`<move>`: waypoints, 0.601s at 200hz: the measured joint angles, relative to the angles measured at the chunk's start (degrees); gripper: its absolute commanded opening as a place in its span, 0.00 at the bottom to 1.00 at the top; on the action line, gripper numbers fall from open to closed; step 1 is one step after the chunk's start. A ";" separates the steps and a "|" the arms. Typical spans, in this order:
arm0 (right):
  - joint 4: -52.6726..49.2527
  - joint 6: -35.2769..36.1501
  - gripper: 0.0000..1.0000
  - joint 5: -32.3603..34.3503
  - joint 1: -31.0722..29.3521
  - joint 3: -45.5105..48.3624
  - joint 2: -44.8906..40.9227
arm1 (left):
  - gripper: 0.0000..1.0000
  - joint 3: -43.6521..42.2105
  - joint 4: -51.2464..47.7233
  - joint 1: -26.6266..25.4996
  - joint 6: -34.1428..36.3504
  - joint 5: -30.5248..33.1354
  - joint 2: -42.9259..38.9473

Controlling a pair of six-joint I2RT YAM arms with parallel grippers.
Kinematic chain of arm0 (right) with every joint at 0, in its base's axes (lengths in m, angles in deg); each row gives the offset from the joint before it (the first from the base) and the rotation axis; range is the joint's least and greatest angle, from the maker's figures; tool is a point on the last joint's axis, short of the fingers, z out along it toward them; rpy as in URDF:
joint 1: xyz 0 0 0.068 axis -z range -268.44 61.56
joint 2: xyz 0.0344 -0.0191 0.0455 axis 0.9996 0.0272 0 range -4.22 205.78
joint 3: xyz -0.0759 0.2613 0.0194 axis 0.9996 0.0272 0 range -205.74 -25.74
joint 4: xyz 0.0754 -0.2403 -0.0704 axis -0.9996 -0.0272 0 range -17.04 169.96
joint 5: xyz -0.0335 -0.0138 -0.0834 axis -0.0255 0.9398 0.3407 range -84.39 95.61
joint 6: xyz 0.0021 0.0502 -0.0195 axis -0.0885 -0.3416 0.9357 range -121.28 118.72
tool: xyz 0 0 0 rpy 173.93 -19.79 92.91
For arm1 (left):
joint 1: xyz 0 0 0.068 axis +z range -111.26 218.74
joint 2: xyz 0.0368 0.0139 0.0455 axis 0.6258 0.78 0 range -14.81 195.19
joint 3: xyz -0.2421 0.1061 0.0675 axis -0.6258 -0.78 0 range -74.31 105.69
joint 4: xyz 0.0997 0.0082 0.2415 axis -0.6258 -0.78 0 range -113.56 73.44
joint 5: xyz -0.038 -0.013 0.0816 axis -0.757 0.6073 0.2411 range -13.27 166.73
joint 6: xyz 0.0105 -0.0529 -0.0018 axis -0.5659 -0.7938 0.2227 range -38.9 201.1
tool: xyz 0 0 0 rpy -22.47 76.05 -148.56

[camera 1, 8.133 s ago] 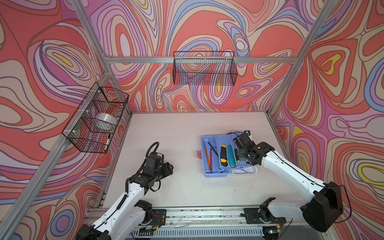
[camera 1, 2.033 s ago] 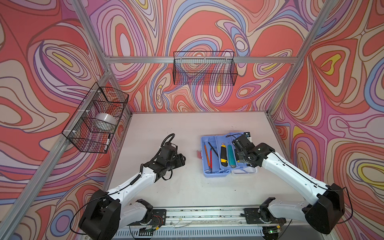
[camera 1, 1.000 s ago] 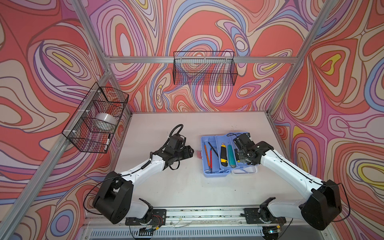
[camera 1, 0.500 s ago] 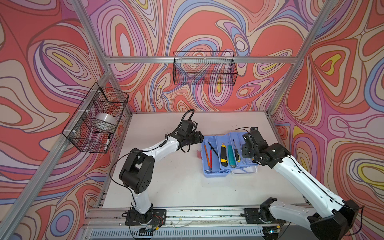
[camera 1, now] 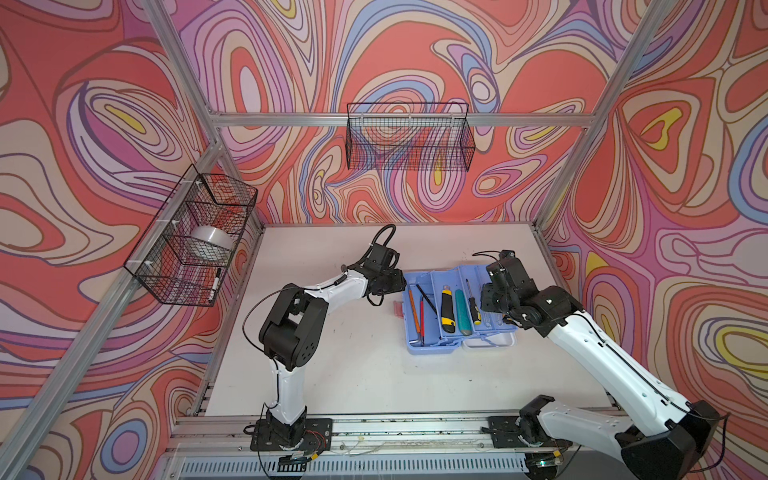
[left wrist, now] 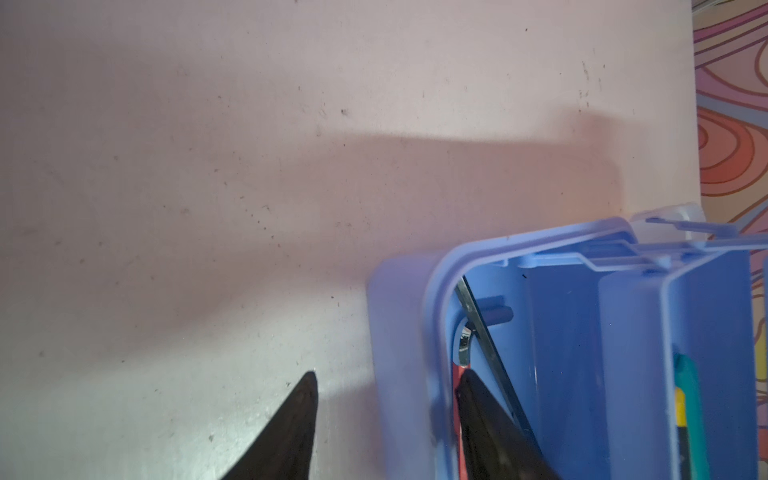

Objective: Pack the tool kit
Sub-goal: 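Lower the left gripper to the box's near edge while the right gripper rises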

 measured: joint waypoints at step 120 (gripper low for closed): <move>2.64 -0.57 0.35 -1.90 0.00 3.34 -0.28 | 0.00 7.50 -5.60 -3.08 -0.57 8.09 4.11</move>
